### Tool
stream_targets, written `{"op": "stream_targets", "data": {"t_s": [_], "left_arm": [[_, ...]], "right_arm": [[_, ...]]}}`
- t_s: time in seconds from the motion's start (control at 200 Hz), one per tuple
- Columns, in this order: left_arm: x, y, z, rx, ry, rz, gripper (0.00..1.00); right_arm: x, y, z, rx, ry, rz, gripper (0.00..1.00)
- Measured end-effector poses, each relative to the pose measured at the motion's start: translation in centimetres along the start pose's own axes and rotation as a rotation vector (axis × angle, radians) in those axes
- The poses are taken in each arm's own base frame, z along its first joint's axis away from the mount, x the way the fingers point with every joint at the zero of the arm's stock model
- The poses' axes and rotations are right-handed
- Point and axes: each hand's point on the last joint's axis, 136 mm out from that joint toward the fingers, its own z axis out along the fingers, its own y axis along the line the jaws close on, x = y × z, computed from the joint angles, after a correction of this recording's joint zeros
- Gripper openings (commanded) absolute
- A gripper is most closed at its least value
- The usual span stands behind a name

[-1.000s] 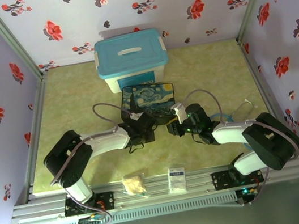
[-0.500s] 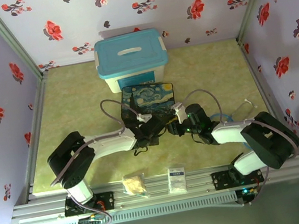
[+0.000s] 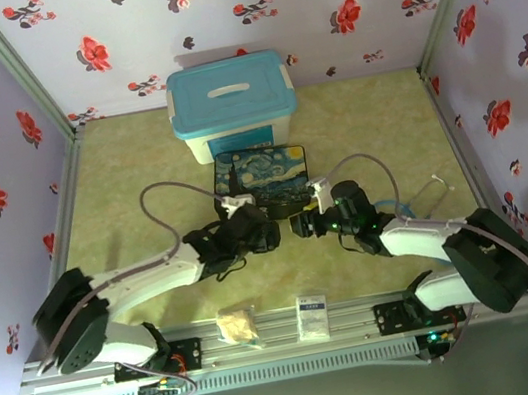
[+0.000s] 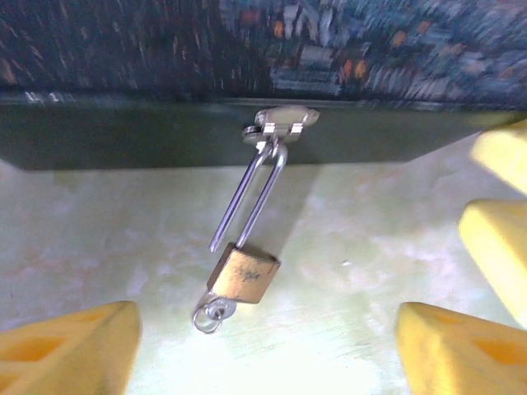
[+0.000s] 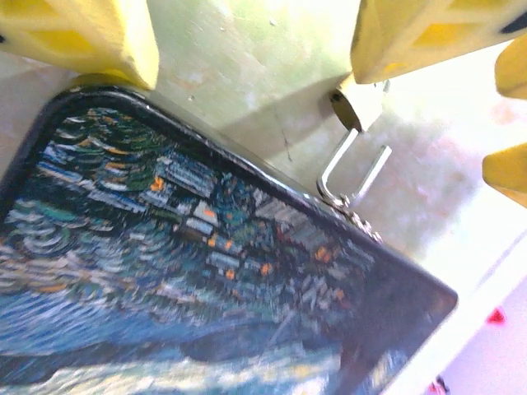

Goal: Unlock the padlock with the key

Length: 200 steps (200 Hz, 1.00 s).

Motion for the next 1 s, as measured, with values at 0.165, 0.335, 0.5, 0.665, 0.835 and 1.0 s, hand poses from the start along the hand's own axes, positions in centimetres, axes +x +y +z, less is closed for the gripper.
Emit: {"op": "stream_targets", "data": {"t_s": [0.165,0.335,0.5,0.665,0.835,1.0], "left_arm": [[-1.5,2.9,-0.1,0.084,-0.045,-0.138,1.0],[-1.1,5.9,-0.3,0.105,-0.066,-0.211,0.98],[-2.2,5.2,-1.6,0.176,-0.113,-0.243,0.93],[-2.3,5.4,-1.5,0.189,-0.123,-0.277,0.92],[-1.6,5.8,-1.2,0.184,-0.108,-0.305,0.92],[-1.1,6.0,-0.8,0.18,-0.096,-0.33,0.92]], "right_arm": [[-1.1,0.6,-0.7,0.019,-0.047,0.11,0.64],[0.8,2.8,0.1,0.041,-0.013,0.183,0.63],[3.0,3.5,2.1,0.076,0.035,0.261,0.61],[4.4,3.6,4.4,0.101,0.082,0.3,0.6],[3.9,5.1,5.9,0.067,0.072,0.308,0.58],[4.0,5.1,6.9,0.07,0.079,0.318,0.53]]}}
